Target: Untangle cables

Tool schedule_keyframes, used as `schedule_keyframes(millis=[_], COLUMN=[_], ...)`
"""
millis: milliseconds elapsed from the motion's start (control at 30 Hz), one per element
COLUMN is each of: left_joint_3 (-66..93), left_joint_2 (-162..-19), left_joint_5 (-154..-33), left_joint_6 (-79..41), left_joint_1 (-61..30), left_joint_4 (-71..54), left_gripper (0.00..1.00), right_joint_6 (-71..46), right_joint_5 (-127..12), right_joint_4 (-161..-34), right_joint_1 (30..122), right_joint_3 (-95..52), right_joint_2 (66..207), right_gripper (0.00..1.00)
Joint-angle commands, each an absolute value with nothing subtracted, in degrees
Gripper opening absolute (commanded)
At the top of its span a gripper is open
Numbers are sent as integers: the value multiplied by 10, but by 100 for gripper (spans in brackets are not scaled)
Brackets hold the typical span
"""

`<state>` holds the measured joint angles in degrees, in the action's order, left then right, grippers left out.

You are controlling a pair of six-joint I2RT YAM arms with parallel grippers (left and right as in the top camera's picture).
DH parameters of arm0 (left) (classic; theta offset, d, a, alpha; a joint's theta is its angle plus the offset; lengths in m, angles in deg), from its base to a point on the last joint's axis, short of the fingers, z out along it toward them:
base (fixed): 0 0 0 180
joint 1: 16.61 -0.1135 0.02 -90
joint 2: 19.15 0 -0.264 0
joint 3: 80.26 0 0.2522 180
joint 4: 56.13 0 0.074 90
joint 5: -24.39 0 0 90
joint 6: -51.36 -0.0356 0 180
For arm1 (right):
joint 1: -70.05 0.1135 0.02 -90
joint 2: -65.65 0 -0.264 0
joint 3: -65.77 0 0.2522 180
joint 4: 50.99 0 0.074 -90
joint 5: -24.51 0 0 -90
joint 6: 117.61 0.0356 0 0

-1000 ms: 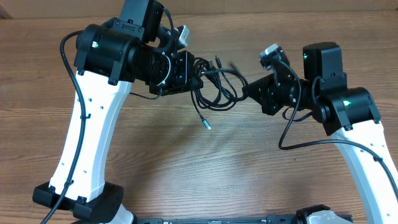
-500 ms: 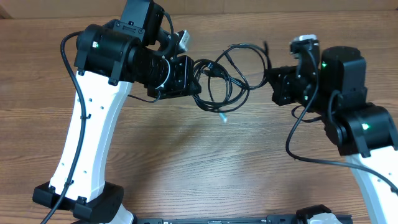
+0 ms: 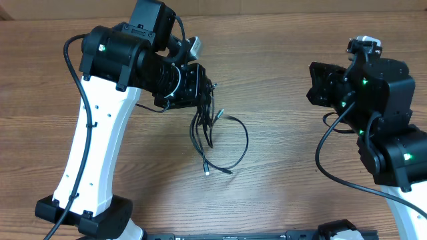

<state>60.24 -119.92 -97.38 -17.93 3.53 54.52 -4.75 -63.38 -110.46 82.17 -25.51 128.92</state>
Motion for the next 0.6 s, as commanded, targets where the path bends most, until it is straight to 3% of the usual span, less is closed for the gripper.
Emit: schedule_keyframes(millis=[0,33,67,133,367,567], left_joint_3=[605,605,605,605,605,605], left_joint_2=[-1188,-1188,-1188,-1188,-1188,-1188], left_joint_5=[-976,-976,-976,-976,-964,-1039], left_joint_6=[-196,-196,-196,-198,-223,-377], left_joint_1=[33,33,33,33,33,33], left_joint_4=[544,544,544,544,534,545], left_gripper=[4,4,4,4,4,4], right_joint_6=[-58,-88,-123,-166,-300,-379], right_joint_5=[-609,-576,-539,-485,-301,-281], right_joint_4=[-1104,-1106,-1110,-1120,-1173,-1229], right_joint_1=[819,819,819,819,819,819], right_joint_3=[-263,-263,-263,-263,-263,-263], right_joint_2=[1282,1282,1282,1282,1282,1286], right_gripper=[16,36,49,64,65,65])
